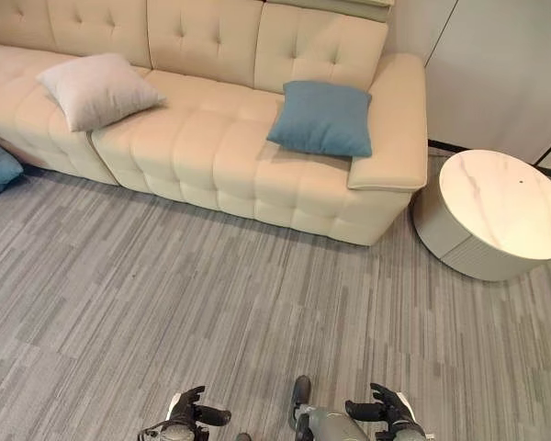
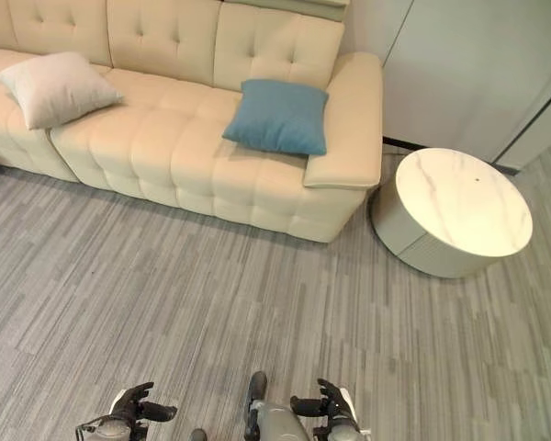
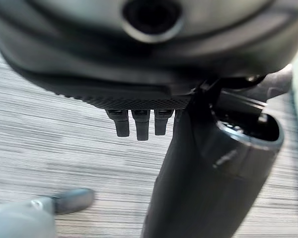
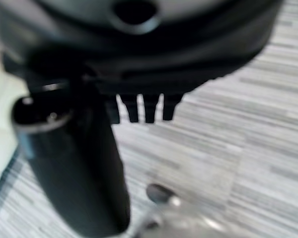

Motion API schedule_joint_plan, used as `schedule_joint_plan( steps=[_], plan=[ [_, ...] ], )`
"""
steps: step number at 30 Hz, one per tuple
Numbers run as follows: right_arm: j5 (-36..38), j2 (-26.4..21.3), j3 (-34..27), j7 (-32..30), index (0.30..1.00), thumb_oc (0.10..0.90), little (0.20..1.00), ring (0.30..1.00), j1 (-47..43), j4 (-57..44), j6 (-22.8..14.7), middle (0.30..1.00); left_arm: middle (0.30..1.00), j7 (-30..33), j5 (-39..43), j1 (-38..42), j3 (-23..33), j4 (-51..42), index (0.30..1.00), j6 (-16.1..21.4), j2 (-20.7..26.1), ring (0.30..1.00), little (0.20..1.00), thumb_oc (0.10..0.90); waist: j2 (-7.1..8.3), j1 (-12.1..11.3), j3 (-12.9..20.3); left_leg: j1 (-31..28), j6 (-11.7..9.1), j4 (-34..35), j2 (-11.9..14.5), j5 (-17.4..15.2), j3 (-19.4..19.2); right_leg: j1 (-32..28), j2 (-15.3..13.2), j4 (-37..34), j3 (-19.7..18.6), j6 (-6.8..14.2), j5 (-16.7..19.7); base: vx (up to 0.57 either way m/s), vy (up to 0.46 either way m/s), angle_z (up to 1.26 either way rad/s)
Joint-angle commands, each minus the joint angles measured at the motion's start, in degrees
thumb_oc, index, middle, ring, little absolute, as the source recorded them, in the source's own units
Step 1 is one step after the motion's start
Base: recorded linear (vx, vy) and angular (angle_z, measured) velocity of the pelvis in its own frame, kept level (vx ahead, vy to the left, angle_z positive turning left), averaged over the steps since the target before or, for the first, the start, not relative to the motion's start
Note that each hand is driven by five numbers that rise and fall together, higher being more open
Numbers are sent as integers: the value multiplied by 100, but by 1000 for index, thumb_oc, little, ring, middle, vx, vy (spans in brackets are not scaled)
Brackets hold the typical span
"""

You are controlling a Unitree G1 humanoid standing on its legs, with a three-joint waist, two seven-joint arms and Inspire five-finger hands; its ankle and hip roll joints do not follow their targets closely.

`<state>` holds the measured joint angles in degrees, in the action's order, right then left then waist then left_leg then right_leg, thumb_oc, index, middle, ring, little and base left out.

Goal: Pick up all the scattered cushions and arrange them neatly on the sofa.

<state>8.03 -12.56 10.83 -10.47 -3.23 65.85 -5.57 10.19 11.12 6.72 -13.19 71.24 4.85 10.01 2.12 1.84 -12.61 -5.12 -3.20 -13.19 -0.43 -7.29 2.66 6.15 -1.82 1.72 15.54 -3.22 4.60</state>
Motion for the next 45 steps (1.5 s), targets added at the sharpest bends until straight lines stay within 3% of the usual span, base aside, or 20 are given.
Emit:
schedule_joint_plan(
  steps=[1,5,7,8,10,15,18,19,22,24,28,29,31,32,34,36,38,41,43,45],
  plan=[
    [85,-216,162,-295,900,800,900,900,-195,-104,-236,900,900,84,150,117,-30,-321,900,168,36,900,900,800,153,-159,-218,982,34,-1497,33,414,-290,-317,-67,31,-365,399,-670,325,-133,3],
    [117,-262,196,-307,900,800,900,900,-273,7,-217,900,900,110,174,197,-105,-293,900,187,19,900,900,800,272,-322,-277,1565,198,-1075,-1,55,-434,-670,-91,-111,-402,437,-892,285,-8,1],
    [73,-277,213,-325,900,800,900,900,-244,82,-214,900,900,69,116,141,-126,-259,900,191,46,900,900,800,219,-434,-211,1837,176,-9,-112,393,-291,-924,40,-231,-519,491,-1055,330,83,-17],
    [73,-276,214,-325,900,800,900,900,-242,82,-214,900,900,69,116,139,-126,-260,900,192,46,900,900,800,228,-434,-221,1802,175,26,-122,406,-293,-944,31,-236,-519,492,-1060,325,111,4],
    [73,-344,107,-462,900,800,900,900,-243,110,-229,900,900,101,174,126,-99,-261,900,204,113,900,900,800,169,-548,-215,2081,111,720,18,993,-290,-1217,160,-275,-609,519,-1232,389,164,9],
    [139,-330,-225,-678,900,800,900,900,-100,158,-242,900,900,280,90,32,-15,-208,900,201,120,900,900,800,249,-542,-47,1812,240,825,-70,878,-281,-1268,23,35,-734,676,-1267,259,158,-33],
    [287,-250,-419,-720,900,800,900,900,-75,200,-232,900,900,432,149,-14,73,-200,900,222,148,900,900,800,283,-537,56,1526,426,885,-149,688,-288,-1008,-173,922,-858,946,-1037,307,258,-19],
    [351,-189,-428,-682,900,800,900,900,-42,137,-226,900,900,489,261,-39,139,-362,900,262,196,900,900,800,244,-476,51,1264,606,960,-220,550,-317,-642,-377,1756,-900,1106,-547,238,242,-10],
    [392,-118,-393,-664,900,800,900,900,-40,-121,-286,900,900,536,483,6,177,-868,900,384,346,900,900,800,43,-371,-28,818,770,1131,-187,345,-329,-82,-649,2859,-597,1141,-158,276,248,3],
    [391,-118,-392,-665,900,800,900,900,-39,-122,-285,900,900,537,484,4,177,-871,900,382,347,900,900,800,50,-366,-38,806,771,1134,-196,344,-326,-88,-659,2875,-596,1143,-171,162,85,18],
    [274,-146,-267,-718,900,800,900,900,-187,-689,-379,900,900,611,556,76,179,-1558,900,494,519,900,900,800,-32,-276,-73,330,757,1284,-207,73,-312,244,-633,2047,-156,972,-591,315,35,1],
    [692,-297,-408,-452,900,800,900,900,-607,-765,-386,900,900,488,529,37,213,-1994,900,522,656,900,900,800,-49,-254,-97,147,727,1275,-280,-51,-253,367,-549,1301,-45,979,-551,317,-20,-16],
    [409,-641,-227,-711,900,800,900,900,-918,-638,-420,900,900,542,633,178,279,-1892,900,620,698,900,900,800,-29,-245,-139,-72,638,1318,-293,-135,-120,589,-436,633,-104,1044,-344,378,-67,-15],
    [449,-630,-255,-521,900,800,900,900,-736,-815,-179,900,900,557,665,240,291,-2031,900,660,767,900,900,800,10,-180,-146,-115,602,1305,-309,-189,-80,624,-431,486,-158,1094,-272,298,-93,13],
    [497,-582,-225,-526,900,800,900,900,-635,-1057,-268,900,900,562,622,275,243,-2276,900,675,768,900,900,800,47,-171,-139,-154,596,1246,-351,-300,-32,504,-402,234,-219,1081,-272,175,-65,34],
    [385,-366,-220,-604,900,800,900,900,-313,-1869,-347,900,900,598,566,112,213,-2735,900,671,670,900,900,800,56,-116,4,-187,459,810,-303,-471,-4,247,-252,183,-345,865,-340,370,-111,33],
    [384,-272,-241,-591,900,800,900,900,-148,-2265,-457,900,900,558,641,-36,208,-3037,900,685,603,900,900,800,55,-108,11,128,204,-98,-177,-196,-119,-60,-170,42,-331,706,-395,302,-134,45],
    [487,-273,-200,-546,900,800,900,900,-133,-2358,-509,900,900,472,723,-127,148,-3371,900,670,542,900,900,800,113,-179,-137,788,112,-1402,47,124,-300,-362,-119,2,-330,472,-577,160,-115,16],
    [566,-273,-204,-536,900,800,900,900,-160,-2355,-505,900,900,451,806,-164,151,-3383,900,652,484,900,900,800,139,-233,-191,1024,122,-1710,178,235,-424,-532,-92,-46,-306,386,-724,226,-83,-23],
    [686,-256,-196,-501,900,800,900,900,-165,-2380,-501,900,900,430,788,-130,55,-3463,900,633,473,900,900,800,224,-324,-254,1397,208,-1335,127,9,-481,-755,-122,-132,-317,422,-860,353,-13,-1]
  ],
)
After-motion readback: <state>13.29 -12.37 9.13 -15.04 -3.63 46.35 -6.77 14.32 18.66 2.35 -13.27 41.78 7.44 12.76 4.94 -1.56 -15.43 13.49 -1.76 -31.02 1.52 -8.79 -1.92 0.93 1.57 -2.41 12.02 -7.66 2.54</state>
